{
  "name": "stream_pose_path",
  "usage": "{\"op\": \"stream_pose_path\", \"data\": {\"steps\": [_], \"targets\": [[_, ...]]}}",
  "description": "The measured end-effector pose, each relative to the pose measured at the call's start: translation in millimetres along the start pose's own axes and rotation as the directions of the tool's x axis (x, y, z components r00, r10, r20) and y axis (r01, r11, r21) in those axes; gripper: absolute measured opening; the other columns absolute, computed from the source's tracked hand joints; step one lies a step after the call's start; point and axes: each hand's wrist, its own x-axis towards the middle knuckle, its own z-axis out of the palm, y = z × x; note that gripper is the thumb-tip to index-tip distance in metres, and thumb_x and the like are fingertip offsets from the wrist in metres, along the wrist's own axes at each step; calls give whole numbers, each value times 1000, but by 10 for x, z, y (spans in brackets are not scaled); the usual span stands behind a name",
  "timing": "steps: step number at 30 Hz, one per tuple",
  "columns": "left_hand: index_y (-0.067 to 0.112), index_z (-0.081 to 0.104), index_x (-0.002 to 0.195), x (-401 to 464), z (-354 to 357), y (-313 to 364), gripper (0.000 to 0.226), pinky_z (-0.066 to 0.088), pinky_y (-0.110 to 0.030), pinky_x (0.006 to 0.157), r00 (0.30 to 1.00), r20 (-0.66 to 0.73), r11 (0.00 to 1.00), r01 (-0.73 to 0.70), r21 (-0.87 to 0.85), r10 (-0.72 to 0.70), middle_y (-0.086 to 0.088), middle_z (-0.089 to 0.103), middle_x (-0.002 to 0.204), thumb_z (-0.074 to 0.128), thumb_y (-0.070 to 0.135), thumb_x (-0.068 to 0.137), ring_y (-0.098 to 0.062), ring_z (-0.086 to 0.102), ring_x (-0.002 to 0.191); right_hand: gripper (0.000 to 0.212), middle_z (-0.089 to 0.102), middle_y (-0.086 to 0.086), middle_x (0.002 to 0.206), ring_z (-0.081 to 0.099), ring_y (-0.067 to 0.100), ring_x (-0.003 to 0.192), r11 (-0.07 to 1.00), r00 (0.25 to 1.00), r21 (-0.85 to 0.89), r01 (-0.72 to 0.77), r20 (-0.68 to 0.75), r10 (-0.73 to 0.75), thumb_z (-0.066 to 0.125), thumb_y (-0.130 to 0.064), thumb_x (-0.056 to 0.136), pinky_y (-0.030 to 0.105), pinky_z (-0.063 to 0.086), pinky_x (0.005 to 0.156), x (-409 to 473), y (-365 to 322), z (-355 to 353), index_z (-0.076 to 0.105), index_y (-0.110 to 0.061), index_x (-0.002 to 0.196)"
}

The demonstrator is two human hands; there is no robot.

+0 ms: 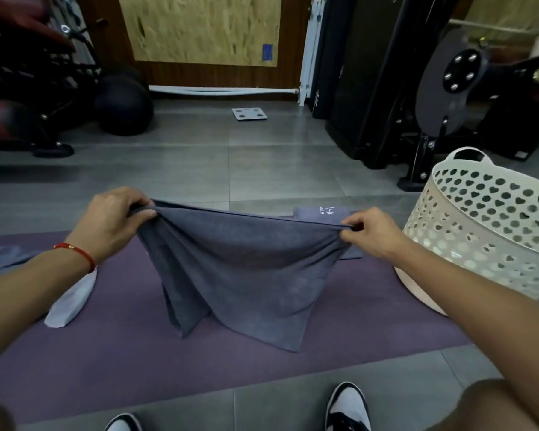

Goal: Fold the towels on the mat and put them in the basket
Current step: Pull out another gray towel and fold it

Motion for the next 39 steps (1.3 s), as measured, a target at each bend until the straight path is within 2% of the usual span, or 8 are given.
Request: {"op": "stream_pose_path", "data": {"steps": [10, 15, 20, 24, 27, 32, 35, 39], "targets": [[13, 68, 82, -116, -255, -332, 12, 34, -28, 63, 992, 117, 997, -49, 58, 41, -1, 66, 74, 75, 22, 85, -25, 63, 72, 13, 69, -2, 81, 67, 26, 79, 908, 933, -256, 333, -51, -356, 56, -20, 99, 41, 53, 71, 150, -155, -19, 66, -22, 108], [23, 64, 82, -142, -390, -411, 10, 38, -14, 58, 972, 233, 1000, -25, 4, 24, 11, 60, 62, 72, 27, 87, -5, 58, 58, 14, 64, 9, 50, 64, 26, 43, 971, 971, 123, 206, -150, -186, 50, -14, 103, 31, 53, 48, 228, -335, -47, 62, -21, 106], [29, 59, 86, -186, -496, -354, 16, 43, -14, 61, 979, 202, 996, -5, -93, 24, 12, 64, 67, 74, 25, 86, 0, 62, 69, 22, 71, 20, 69, 73, 33, 65, 893, 982, 421, 158, -165, -96, 43, -9, 105, 39, 63, 68, 302, -468, -73, 62, -18, 98], [26, 58, 112, -228, -585, -368, 32, 48, -28, 64, 979, 201, 986, 60, -154, -28, 6, 65, 74, 74, 24, 85, -9, 63, 62, 17, 67, 11, 59, 66, 17, 52, 957, 949, 160, 243, -245, -199, 47, -14, 104, 22, 56, 59, 259, -508, -124, 63, -20, 103], [33, 65, 91, -234, -611, -360, 11, 45, -24, 61, 962, 271, 999, 37, -41, -24, 4, 66, 65, 72, 25, 88, -5, 61, 58, 15, 62, 5, 46, 60, 14, 40, 970, 948, 41, 239, -226, -224, 50, -19, 103, 18, 49, 50, 224, -548, -126, 64, -21, 103], [18, 62, 87, -362, -560, -318, 14, 50, -20, 62, 905, 371, 942, 288, -172, -209, -4, 67, 52, 58, 25, 98, -12, 67, 53, 20, 64, 22, 54, 65, 22, 42, 935, 981, 325, 142, -173, -89, 52, -13, 103, 22, 51, 40, 250, -634, -122, 63, 4, 106], [10, 62, 95, -390, -570, -358, 15, 56, -29, 59, 883, 372, 832, 421, -361, -286, -15, 69, 60, 54, 20, 100, -32, 70, 61, 20, 67, 27, 71, 71, 30, 57, 885, 986, 447, 129, -155, -65, 54, -14, 103, 28, 60, 51, 225, -678, -144, 63, 3, 108], [7, 62, 100, -387, -568, -372, 12, 57, -28, 67, 897, 298, 828, 424, -368, -327, -12, 72, 65, 52, 13, 101, -31, 72, 67, 16, 67, 17, 62, 66, 22, 46, 872, 975, 464, 157, -211, -64, 62, -15, 99, 27, 56, 45, 185, -674, -175, 68, -1, 99]]}}
